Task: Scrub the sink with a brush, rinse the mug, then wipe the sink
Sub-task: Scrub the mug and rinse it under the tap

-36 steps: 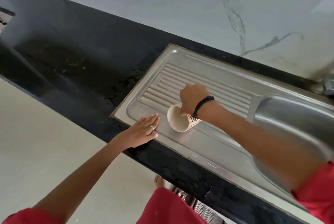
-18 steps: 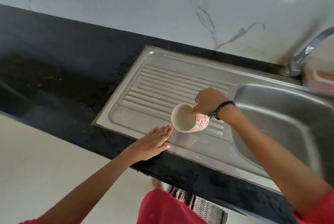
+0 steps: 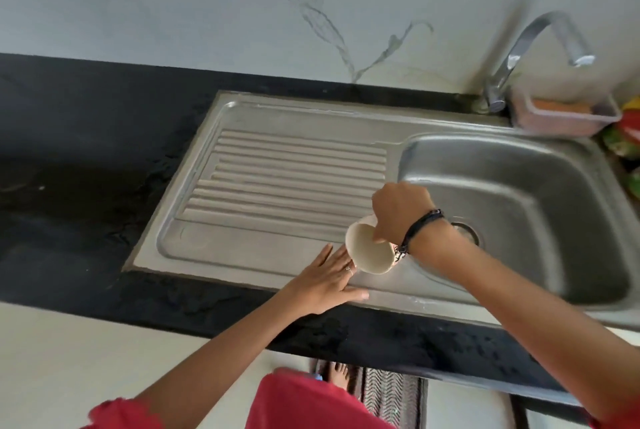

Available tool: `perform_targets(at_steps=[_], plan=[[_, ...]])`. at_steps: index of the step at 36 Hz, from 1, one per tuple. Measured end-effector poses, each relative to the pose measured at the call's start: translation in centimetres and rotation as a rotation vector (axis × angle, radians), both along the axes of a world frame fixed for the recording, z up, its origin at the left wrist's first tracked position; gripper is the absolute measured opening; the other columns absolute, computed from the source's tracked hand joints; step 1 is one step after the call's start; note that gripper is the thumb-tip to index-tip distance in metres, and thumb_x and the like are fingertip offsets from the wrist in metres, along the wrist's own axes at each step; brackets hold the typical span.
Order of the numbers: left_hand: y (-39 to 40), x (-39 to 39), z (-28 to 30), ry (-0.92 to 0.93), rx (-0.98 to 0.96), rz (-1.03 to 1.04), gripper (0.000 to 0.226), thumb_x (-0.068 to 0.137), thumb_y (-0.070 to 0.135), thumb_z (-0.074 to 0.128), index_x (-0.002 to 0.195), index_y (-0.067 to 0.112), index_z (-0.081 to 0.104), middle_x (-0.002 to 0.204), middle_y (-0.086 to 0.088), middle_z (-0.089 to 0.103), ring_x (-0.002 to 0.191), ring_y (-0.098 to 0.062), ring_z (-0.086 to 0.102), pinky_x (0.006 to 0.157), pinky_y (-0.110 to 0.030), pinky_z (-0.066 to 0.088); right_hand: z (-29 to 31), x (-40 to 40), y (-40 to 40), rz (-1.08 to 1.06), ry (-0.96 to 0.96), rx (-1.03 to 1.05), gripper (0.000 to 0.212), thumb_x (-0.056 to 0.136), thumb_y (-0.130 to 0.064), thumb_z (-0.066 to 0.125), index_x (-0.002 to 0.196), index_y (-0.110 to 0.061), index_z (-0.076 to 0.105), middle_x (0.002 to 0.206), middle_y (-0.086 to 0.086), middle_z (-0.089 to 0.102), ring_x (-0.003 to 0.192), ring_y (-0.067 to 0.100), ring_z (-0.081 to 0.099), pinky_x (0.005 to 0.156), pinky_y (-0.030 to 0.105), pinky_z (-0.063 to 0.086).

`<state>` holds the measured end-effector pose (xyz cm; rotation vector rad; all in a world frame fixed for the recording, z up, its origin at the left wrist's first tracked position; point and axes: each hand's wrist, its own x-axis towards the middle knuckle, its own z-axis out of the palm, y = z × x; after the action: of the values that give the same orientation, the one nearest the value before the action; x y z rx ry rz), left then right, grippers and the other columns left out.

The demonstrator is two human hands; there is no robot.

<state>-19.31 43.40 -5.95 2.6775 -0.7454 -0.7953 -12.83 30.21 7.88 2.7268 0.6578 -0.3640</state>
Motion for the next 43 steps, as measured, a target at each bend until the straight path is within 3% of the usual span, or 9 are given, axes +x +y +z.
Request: perform_targets(at_steps=[5,11,18,22,26,29,35,39,43], plan=[[-2.0,0.5,-0.9,-0.08,0.046,-0.047,0.092,0.08,0.062,-0.009,0.149,0.007,0.014,0.158,-0.009,0.004,0.145,-0.017,-0.008,0.117,-0.043,-0.005,0.4,1.1,-2.6,-0.21,0.061,0.162,0.045,0.082,-0.047,0.062,0.108,-0.01,0.063,0.11,0.007,0.063,0.104,0.027,0.059,0.08,0.031,0.047],[0.8,0.7,-0.3,-0.094,-0.045,0.114,0.062,0.101,0.044,0.014,0.147,0.014,-0.015,0.153,-0.001,-0.024,0.139,-0.009,-0.024,0.115,-0.03,-0.015,-0.5,2.1,-4.8,-0.399,0.094,0.311,0.05,0.084,-0.054,0.055,0.101,-0.009,0.069,0.101,0.008,0.068,0.095,0.027,0.061,0.072,0.028,0.044],[9.2,-0.7,-0.2,-0.137,-0.127,0.481,0.097,0.062,0.084,-0.017,0.136,0.022,-0.03,0.142,0.007,-0.039,0.133,-0.006,-0.034,0.107,-0.02,-0.021,-0.8,2.8,-2.4,-0.39,0.05,0.399,0.048,0.086,-0.049,0.056,0.099,-0.003,0.065,0.1,0.011,0.068,0.093,0.026,0.061,0.067,0.027,0.04],[14.1,-1.7,-0.4,-0.172,-0.161,0.763,0.11,0.058,0.091,-0.01,0.14,0.019,-0.023,0.145,0.005,-0.033,0.134,-0.006,-0.03,0.109,-0.022,-0.019,-0.6,3.8,0.3,-0.332,0.057,0.449,0.049,0.087,-0.049,0.053,0.095,-0.002,0.065,0.099,0.011,0.066,0.093,0.027,0.061,0.071,0.03,0.045],[18.0,-1.6,-1.7,-0.233,-0.035,0.91,0.121,0.063,0.087,-0.009,0.148,0.002,-0.003,0.156,-0.013,-0.01,0.144,-0.023,-0.012,0.117,-0.037,-0.007,-0.8,4.5,3.4,-0.306,0.121,0.464,0.049,0.086,-0.051,0.053,0.061,-0.01,0.046,0.069,0.002,0.052,0.076,0.023,0.055,0.063,0.029,0.04],[19.5,-0.7,-2.0,-0.247,0.045,0.893,0.122,0.063,0.088,-0.012,0.147,-0.001,-0.006,0.155,-0.014,-0.011,0.145,-0.025,-0.009,0.114,-0.031,-0.01,-0.3,4.7,6.2,-0.271,0.156,0.463,0.05,0.086,-0.052,0.053,0.056,-0.014,0.04,0.06,-0.003,0.043,0.07,0.021,0.051,0.061,0.029,0.038],[20.4,2.8,-2.6,-0.274,0.006,0.888,0.093,0.09,0.064,0.032,0.147,0.005,-0.011,0.156,-0.01,-0.014,0.144,-0.019,-0.013,0.114,-0.029,-0.01,0.2,4.9,12.9,-0.125,0.16,0.415,0.049,0.087,-0.048,0.053,0.057,-0.016,0.032,0.072,0.002,0.05,0.075,0.023,0.05,0.064,0.029,0.035],[21.6,5.4,-2.8,-0.331,0.01,0.8,0.11,0.069,0.082,0.005,0.147,0.006,-0.011,0.155,-0.007,-0.016,0.145,-0.018,-0.011,0.113,-0.025,-0.01,-0.3,5.3,17.5,-0.014,0.104,0.36,0.037,0.089,-0.044,0.051,0.076,-0.009,0.052,0.1,0.007,0.064,0.095,0.026,0.061,0.067,0.028,0.034],[23.3,7.2,-4.0,-0.38,-0.055,0.682,0.104,0.068,0.082,-0.019,0.141,0.009,-0.012,0.153,-0.007,-0.015,0.142,-0.016,-0.014,0.115,-0.025,-0.009,-0.6,6.8,19.4,-0.12,0.129,0.406,0.045,0.09,-0.045,0.049,0.063,-0.011,0.037,0.071,0.001,0.048,0.08,0.023,0.053,0.066,0.029,0.034]])
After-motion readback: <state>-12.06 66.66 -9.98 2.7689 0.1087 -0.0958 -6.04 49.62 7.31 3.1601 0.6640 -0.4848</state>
